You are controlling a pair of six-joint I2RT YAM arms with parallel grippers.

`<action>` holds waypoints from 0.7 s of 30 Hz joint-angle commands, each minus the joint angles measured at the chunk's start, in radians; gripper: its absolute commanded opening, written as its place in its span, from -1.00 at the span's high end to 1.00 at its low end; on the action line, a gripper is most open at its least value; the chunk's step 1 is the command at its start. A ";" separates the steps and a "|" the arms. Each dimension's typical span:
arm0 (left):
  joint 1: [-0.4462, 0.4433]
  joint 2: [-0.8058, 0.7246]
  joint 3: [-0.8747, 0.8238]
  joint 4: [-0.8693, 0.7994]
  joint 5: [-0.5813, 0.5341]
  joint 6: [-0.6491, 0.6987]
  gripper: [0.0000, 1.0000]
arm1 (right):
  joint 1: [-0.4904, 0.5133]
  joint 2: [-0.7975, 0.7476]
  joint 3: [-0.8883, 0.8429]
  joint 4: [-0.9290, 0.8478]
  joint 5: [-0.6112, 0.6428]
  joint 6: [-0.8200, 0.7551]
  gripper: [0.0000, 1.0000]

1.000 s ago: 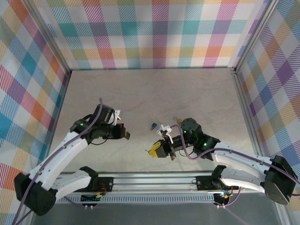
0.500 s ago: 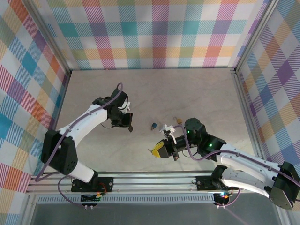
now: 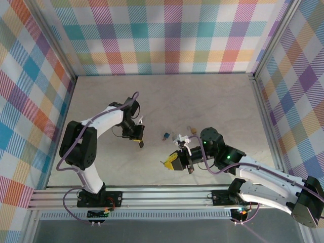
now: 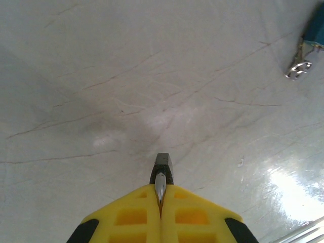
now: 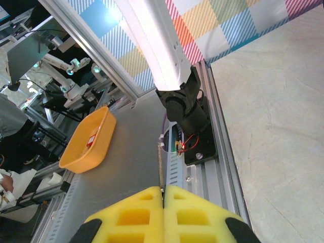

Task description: Lock with the key

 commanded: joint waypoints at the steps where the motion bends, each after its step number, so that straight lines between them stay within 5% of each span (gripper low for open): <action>1: 0.027 0.037 0.042 -0.032 0.036 0.031 1.00 | -0.003 -0.013 0.013 0.020 -0.023 -0.004 1.00; 9: 0.041 0.120 0.091 -0.051 0.003 0.036 1.00 | -0.003 0.000 -0.006 0.043 -0.023 0.005 1.00; 16: 0.054 0.146 0.113 -0.064 -0.049 0.030 0.35 | -0.001 0.029 -0.007 0.059 -0.033 0.013 1.00; 21: 0.058 0.095 0.123 -0.059 -0.099 0.016 0.13 | -0.001 0.040 -0.006 0.070 -0.035 0.019 1.00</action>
